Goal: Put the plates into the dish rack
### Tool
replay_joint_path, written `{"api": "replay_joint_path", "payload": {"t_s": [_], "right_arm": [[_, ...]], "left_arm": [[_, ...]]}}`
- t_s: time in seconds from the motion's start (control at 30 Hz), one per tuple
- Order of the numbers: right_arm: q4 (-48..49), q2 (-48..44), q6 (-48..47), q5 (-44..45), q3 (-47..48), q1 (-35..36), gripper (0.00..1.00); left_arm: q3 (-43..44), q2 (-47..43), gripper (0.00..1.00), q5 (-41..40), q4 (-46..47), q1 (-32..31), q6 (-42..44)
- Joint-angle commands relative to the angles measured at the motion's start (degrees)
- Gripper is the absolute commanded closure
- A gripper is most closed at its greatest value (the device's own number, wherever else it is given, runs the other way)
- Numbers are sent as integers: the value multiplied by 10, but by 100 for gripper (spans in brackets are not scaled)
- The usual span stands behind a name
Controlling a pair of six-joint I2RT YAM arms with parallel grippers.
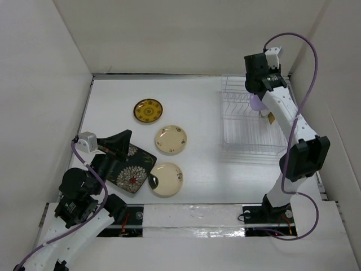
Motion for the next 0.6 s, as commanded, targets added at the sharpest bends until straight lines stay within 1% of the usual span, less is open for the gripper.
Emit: {"api": "replay_joint_path", "payload": {"t_s": [0.0,0.03,0.1,0.2,0.3,0.33,0.4,0.43,0.5,0.53,0.57], "right_arm": [[26,12,-89,105,67,-7,100],[70,18,-132,112,60,-12,100],[106,30,-165,129,47,-12,100],[135,50,-197,147,39,-12,100],[208,62,-268,173,4,-12,100],[278,64,-329,178,-6,-7,100],[367,66,-403,189,-40,-7,100],[442,72,-470,192,-46,-7,100],[523,79,-540,201,-60,-7,100],[604,85,-608,200,-67,-1,100],[642,88,-641,200,-74,-1,100]], "left_arm": [[4,-10,97,18,25,0,-4],[4,-11,97,20,25,0,-4],[3,-13,97,24,25,0,-5],[4,-16,97,21,25,0,-5],[3,-20,97,15,25,0,-5],[3,-20,97,15,25,0,-5],[4,-18,97,17,25,0,-5],[4,-17,97,17,25,0,-4],[3,-16,97,18,25,0,-4],[4,-17,96,15,25,0,-4],[4,-17,96,11,25,0,-4]]}}
